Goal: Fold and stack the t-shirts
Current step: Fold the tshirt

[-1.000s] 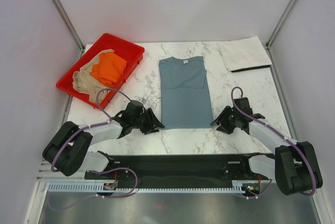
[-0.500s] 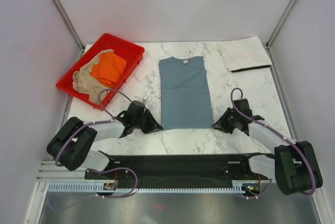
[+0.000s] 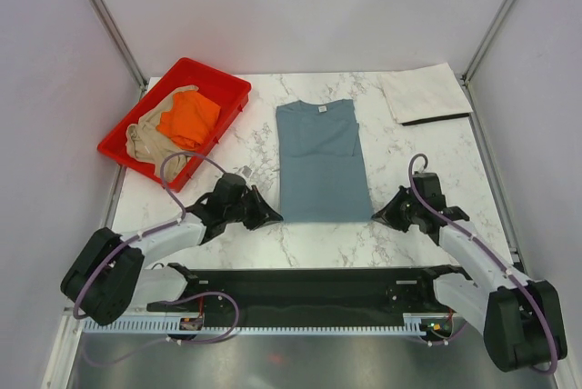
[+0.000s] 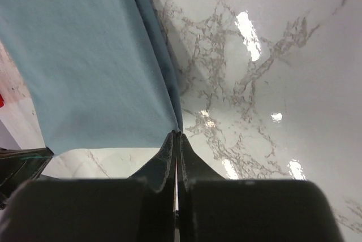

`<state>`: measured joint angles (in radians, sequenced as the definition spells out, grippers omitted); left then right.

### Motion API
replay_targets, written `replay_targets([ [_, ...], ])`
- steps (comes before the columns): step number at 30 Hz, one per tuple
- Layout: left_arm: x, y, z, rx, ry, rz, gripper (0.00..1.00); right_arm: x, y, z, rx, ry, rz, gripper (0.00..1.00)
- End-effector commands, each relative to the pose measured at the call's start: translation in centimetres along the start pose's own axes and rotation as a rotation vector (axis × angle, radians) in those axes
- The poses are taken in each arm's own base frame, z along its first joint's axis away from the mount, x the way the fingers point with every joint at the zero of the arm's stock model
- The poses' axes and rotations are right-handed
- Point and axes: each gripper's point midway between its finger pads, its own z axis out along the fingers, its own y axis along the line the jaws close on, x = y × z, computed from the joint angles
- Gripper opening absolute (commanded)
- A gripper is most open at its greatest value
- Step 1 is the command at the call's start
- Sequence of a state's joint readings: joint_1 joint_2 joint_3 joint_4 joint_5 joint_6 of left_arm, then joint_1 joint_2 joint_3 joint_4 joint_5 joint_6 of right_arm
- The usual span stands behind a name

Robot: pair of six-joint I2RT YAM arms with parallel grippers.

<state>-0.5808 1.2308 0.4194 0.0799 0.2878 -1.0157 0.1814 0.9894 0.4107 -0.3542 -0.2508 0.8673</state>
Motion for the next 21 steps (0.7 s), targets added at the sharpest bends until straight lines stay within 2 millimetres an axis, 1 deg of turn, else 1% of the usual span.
replay_targets([
  [1,1.0,-0.1,-0.9,-0.006,0.026,0.006,0.02,0.2,0.2,-1.1,-0.004,-0.007,-0.022,0.0],
  [2,1.0,-0.3,-1.1,0.001,0.02,0.013,0.02,0.1,0.6,-1.6,-0.021,-0.022,-0.035,0.0],
  [3,1.6,-0.4,-1.5,-0.001,0.033,0.022,0.02,0.0,0.7,-1.9,-0.023,-0.031,-0.045,0.0],
  [4,2.0,-0.2,-1.7,-0.005,0.036,0.023,0.02,0.1,0.3,-2.2,-0.007,-0.034,-0.045,0.0],
  [5,2.7,-0.5,-1.8,0.004,0.046,0.024,0.02,-0.1,0.8,-2.8,-0.026,-0.056,-0.057,0.0],
  [6,2.8,-1.0,-2.2,0.021,0.038,0.029,0.02,-0.4,1.1,-3.3,-0.033,-0.072,-0.065,0.0],
  [7,3.0,-1.2,-2.4,0.028,0.041,0.031,0.02,-0.4,1.0,-3.7,-0.027,-0.076,-0.066,0.0],
  [8,3.5,-1.2,-2.5,0.022,0.047,0.034,0.02,-0.7,1.3,-4.2,-0.039,-0.099,-0.075,0.0],
  [9,3.6,-1.4,-2.7,0.024,0.043,0.036,0.02,-1.0,1.7,-4.7,-0.046,-0.114,-0.079,0.0],
  [11,3.5,-2.0,-3.3,0.035,0.033,0.04,0.02,-1.2,1.9,-5.3,-0.045,-0.124,-0.089,0.0],
  [12,3.4,-2.1,-3.4,0.033,0.028,0.042,0.02,-1.5,2.3,-5.6,-0.051,-0.134,-0.099,0.0],
  [13,2.9,-2.9,-3.8,0.046,0.012,0.051,0.02,-1.7,2.4,-5.8,-0.052,-0.143,-0.108,0.0],
  [14,2.4,-3.1,-3.9,0.038,-0.01,0.064,0.02,-2.0,2.6,-5.9,-0.048,-0.151,-0.112,0.0],
  [15,2.2,-3.0,-4.1,0.02,-0.014,0.068,0.02,-2.6,3.2,-6.3,-0.056,-0.173,-0.124,0.0],
  [16,1.6,-4.0,-4.3,0.031,-0.027,0.078,0.02,-3.1,3.5,-6.4,-0.055,-0.185,-0.135,0.0],
  [17,1.1,-4.2,-4.3,0.021,-0.038,0.085,0.02,-3.5,3.7,-6.3,-0.046,-0.184,-0.142,0.0],
  [18,0.8,-4.4,-4.4,0.017,-0.041,0.087,0.02,-4.5,4.8,-6.8,-0.059,-0.214,-0.151,0.0],
  [19,-0.1,-5.5,-4.6,0.032,-0.056,0.092,0.02,-5.0,5.4,-7.0,-0.063,-0.223,-0.16,0.0],
  [20,-0.8,-5.4,-4.3,0.021,-0.054,0.08,0.02,-5.6,5.6,-6.6,-0.042,-0.215,-0.17,0.0],
  [21,-1.4,-5.7,-4.3,0.022,-0.057,0.091,0.02,-6.8,7.2,-7.3,-0.065,-0.247,-0.184,0.0],
])
